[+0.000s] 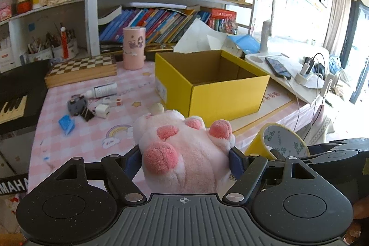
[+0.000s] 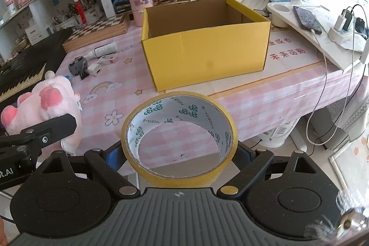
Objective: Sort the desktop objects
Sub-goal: 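Lift and carry the tape roll and plush toward the yellow box with both tools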
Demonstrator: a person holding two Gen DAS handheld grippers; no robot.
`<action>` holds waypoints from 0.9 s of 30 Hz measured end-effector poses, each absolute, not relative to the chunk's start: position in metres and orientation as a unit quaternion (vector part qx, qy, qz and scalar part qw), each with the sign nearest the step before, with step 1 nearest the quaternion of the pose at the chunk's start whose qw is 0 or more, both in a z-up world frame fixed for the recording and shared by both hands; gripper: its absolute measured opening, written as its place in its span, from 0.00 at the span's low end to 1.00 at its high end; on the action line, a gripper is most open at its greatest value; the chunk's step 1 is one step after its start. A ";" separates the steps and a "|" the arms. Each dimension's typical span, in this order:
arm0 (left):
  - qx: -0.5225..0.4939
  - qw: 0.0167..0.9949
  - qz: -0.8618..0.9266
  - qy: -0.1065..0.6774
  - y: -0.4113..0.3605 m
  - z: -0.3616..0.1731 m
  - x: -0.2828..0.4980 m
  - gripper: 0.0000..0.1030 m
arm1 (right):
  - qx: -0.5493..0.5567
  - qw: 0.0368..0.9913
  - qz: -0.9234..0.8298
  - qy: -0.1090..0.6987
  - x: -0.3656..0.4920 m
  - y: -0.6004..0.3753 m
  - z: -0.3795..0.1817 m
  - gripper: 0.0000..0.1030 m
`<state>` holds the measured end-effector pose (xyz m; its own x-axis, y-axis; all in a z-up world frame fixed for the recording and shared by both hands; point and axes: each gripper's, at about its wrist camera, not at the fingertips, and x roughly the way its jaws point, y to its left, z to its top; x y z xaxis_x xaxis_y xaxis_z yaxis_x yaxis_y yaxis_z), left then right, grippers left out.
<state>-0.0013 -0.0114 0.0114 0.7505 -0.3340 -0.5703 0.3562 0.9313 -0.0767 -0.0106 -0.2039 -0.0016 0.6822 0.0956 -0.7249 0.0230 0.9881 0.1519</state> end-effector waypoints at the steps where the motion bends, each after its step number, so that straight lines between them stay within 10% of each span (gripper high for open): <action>1: 0.019 0.935 -0.186 0.301 -0.013 0.011 0.001 0.74 | 0.074 0.915 0.017 0.397 -0.009 -0.206 -0.001 0.88; 27: 0.049 0.943 -0.213 0.251 -0.083 0.033 0.068 0.74 | 0.081 0.924 0.008 0.373 0.069 -0.269 0.011 0.88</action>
<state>0.0676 -0.0833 0.0334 0.7834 -0.3766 -0.4943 0.4262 0.9045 -0.0136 0.0694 -0.2691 0.0111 0.7212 0.0754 -0.6886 0.0453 0.9868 0.1556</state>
